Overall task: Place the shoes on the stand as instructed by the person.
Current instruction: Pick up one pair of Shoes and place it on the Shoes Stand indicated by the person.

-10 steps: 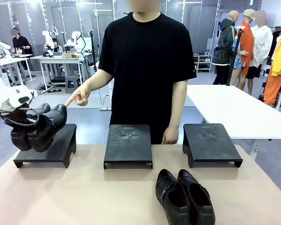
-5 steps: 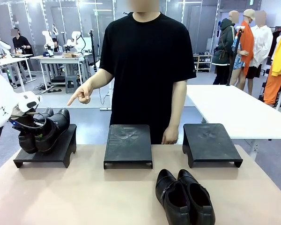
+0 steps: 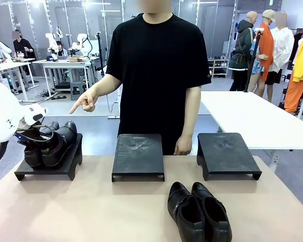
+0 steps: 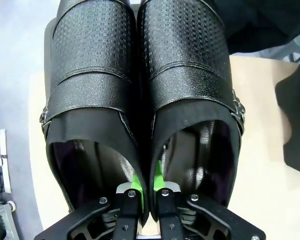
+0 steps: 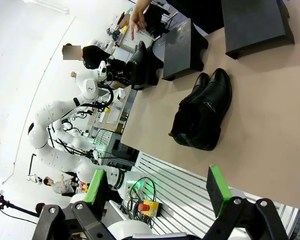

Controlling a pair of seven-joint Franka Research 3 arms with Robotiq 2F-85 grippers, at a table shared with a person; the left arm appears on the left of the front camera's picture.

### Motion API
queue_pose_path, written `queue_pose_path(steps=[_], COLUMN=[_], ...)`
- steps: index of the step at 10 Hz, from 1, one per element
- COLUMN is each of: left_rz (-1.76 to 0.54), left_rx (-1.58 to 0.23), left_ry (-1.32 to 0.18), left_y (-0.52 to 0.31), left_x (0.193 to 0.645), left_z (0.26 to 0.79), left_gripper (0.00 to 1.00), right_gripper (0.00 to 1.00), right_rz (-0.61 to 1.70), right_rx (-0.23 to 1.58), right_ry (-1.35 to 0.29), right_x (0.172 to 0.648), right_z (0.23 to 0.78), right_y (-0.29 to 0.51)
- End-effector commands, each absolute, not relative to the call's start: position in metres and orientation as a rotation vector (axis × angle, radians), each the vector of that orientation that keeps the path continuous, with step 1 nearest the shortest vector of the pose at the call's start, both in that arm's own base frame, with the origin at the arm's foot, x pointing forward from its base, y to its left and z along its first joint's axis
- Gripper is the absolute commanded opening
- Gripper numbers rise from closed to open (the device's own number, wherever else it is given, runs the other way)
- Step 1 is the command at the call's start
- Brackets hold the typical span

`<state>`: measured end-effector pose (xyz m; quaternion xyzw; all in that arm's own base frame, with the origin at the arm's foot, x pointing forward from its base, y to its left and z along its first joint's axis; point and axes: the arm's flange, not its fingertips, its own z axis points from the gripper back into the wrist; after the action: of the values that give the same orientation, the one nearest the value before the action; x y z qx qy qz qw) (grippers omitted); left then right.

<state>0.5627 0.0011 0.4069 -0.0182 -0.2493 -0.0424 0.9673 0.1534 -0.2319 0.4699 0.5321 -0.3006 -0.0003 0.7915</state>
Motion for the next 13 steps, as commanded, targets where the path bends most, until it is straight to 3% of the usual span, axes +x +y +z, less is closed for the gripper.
queue_pose_path(steps=[1, 7, 8, 13], left_rz=[-0.107, -0.111, -0.109, -0.076], left_rx=[-0.051, -0.060, -0.053, -0.076], left_ry=[-0.545, -0.528, -0.530, -0.514], left_y=[0.007, 0.003, 0.003, -0.003], left_x=[0.571, 0.566, 0.564, 0.545], left_z=[0.412, 0.420, 0.422, 0.431], left_gripper=[0.08, 0.95, 1.00, 1.00], right_gripper=[1.00, 1.00, 1.00, 1.00], right_rz=[0.014, 0.014, 0.014, 0.014], right_rx=[1.146, 1.146, 1.146, 1.146], right_ry=[-0.666, -0.666, -0.666, -0.666], right_x=[0.153, 0.153, 0.153, 0.153], right_z=[0.472, 0.472, 0.472, 0.472], right_y=[-0.232, -0.232, -0.232, -0.232])
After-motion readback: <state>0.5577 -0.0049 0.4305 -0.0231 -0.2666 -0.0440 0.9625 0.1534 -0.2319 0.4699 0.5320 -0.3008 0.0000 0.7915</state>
